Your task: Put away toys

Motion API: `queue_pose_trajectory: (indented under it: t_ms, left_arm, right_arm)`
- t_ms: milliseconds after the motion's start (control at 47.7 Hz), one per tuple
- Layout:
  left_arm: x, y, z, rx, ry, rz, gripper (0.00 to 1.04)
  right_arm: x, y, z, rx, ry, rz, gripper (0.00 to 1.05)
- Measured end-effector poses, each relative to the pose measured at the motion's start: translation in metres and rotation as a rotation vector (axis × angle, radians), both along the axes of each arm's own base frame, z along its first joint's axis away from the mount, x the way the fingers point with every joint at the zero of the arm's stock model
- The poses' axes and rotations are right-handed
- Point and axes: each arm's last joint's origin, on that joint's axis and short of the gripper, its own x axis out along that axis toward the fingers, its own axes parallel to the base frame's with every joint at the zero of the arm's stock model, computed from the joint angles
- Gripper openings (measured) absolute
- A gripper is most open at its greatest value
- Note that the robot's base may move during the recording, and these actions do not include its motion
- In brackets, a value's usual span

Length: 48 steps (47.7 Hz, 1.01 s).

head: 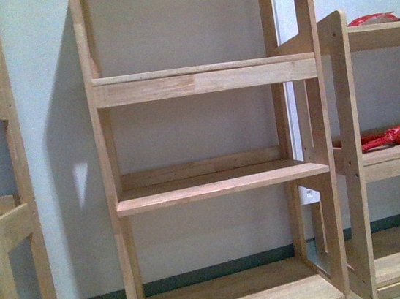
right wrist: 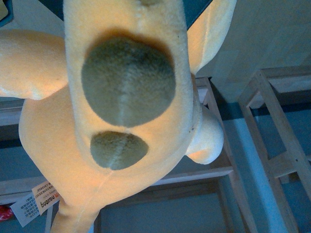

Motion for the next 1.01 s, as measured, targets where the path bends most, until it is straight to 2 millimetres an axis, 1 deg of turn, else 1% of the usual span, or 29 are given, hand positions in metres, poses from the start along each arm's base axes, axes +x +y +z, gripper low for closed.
queue_pose_trajectory:
  t_ms: [1006]
  left_arm:
    - [0.0,0.0,0.0,0.0,0.0,-0.002,0.99]
  right_arm:
    - [0.0,-0.0001,0.0,0.0,0.0,-0.004,0.19]
